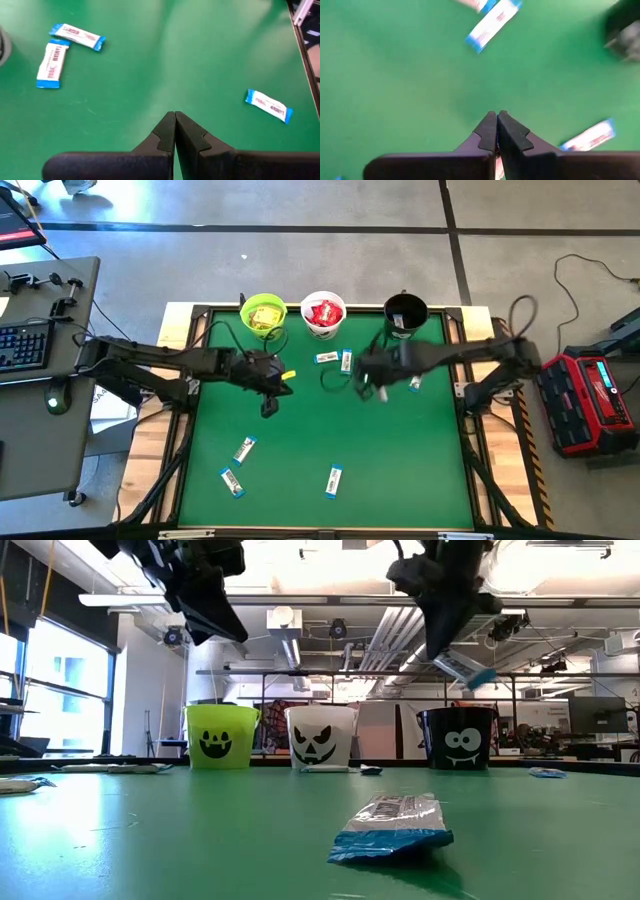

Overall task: Sort candy by brand, put in halloween buckets
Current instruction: Put the white chocolate bar into the black bucket

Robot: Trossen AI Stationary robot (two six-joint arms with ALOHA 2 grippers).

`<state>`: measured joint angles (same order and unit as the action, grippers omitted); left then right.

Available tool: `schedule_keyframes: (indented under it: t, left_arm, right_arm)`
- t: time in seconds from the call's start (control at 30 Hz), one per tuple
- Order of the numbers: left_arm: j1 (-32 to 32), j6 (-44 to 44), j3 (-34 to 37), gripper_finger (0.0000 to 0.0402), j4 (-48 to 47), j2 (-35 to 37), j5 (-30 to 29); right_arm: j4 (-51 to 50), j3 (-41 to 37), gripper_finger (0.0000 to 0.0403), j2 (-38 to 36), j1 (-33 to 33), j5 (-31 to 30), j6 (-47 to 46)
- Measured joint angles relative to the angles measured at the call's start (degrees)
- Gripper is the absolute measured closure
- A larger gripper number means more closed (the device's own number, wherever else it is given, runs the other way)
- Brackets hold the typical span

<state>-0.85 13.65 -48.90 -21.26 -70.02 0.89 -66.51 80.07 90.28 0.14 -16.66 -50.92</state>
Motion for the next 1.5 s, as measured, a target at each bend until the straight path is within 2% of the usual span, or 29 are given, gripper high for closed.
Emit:
schedule_keyframes:
  t: [0.33,0.5,0.7,0.83,1.1,1.5]
  left_arm:
    - [-4.0,0.6,0.0,0.0402,0.2,0.0,-0.1]
    - [-6.2,0.9,0.0,0.0402,0.2,0.0,-0.1]
    - [-8.0,1.2,0.0,0.0401,0.2,0.0,-0.2]
    - [-8.9,1.3,0.0,0.0401,0.1,0.0,-0.1]
    - [-10.1,2.6,0.0,0.0402,-0.1,0.0,-0.1]
    - [-10.1,2.8,0.0,0.0402,-0.7,0.0,-0.1]
  right_arm:
    - [7.0,0.0,0.0403,-7.4,-27.5,-3.5,22.8]
    - [13.1,0.0,0.0403,-6.3,-39.5,-1.9,32.5]
    - [18.3,0.0,0.0403,-2.7,-49.1,2.1,40.1]
    - [18.5,-0.1,0.0403,0.6,-52.3,5.2,42.3]
    - [18.1,-0.6,0.0403,4.1,-52.4,7.2,40.7]
    - [26.9,-12.6,0.0403,4.3,-53.4,11.1,37.2]
